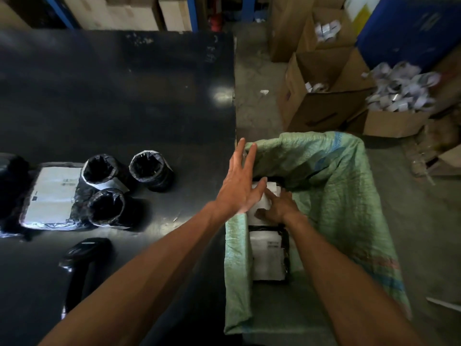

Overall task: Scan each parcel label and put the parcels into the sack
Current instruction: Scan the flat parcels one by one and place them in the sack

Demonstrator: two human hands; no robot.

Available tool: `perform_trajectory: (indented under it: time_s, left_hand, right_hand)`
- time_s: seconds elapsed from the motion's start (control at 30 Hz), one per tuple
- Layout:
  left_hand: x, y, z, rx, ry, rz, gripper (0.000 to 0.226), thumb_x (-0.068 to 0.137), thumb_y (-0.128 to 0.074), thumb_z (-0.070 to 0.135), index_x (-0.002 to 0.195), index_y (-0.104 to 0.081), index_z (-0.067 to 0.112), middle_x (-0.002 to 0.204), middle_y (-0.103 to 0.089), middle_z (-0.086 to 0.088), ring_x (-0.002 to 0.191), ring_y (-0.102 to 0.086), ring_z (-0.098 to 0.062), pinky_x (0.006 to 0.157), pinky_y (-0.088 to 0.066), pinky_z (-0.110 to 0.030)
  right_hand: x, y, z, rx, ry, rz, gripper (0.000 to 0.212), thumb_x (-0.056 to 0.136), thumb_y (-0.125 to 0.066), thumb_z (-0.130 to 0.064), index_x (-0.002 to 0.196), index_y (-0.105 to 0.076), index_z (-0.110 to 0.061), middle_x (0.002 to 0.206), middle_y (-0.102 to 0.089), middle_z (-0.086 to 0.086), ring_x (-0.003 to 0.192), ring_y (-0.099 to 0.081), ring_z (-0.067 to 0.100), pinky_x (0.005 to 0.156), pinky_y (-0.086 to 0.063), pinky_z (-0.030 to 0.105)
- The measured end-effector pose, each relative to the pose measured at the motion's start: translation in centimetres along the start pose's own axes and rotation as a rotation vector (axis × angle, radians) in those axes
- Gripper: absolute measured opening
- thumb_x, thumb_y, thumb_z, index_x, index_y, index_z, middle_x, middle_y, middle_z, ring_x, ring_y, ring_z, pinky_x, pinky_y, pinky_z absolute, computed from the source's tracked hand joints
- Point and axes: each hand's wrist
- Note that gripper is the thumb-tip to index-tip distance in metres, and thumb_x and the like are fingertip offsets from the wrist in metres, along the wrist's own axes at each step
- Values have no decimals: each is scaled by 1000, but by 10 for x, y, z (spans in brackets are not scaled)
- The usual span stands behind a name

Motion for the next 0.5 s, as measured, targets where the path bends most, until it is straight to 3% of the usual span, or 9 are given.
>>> perform_trajectory:
  time_s: [0.1,0.2,0.33,0.5]
  left_hand:
    - [-5,7,2,-27,48,0,80,98,-49,53,159,-9,21,165,6,-2,151,-7,-32,116,-29,-51]
    - [-18,21,-3,10,41,19,72,99,-39,59,157,-17,22,163,-12,-3,146,-26,-30,112,-35,-51]
    - [-42,49,-22,123,22,36,62,99,-43,55,149,-35,19,147,-40,-4,133,-43,-24,106,-43,-44]
    - [-76,92,-41,201,43,69,55,99,-47,50,141,-48,15,135,-51,-8,118,-57,-29,93,-50,-43]
  right_hand:
    - [-22,9,5,-19,-41,65,87,90,-54,-68,163,-20,-33,169,-21,13,155,-16,39,124,-21,50]
    - [-54,24,6,41,-25,125,79,92,-59,-59,159,-34,-27,161,-39,12,148,-35,35,119,-34,43]
    - [-102,44,-6,37,17,238,68,94,-60,-54,153,-45,-24,146,-51,15,134,-51,35,109,-45,41]
    - [-155,69,-50,88,85,431,51,93,-57,-53,135,-56,-24,130,-59,8,121,-58,30,100,-50,42]
Point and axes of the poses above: each hand's wrist, its own x-axis towards the middle knuckle, its own y-axis out of the back of the hand, z = x × y
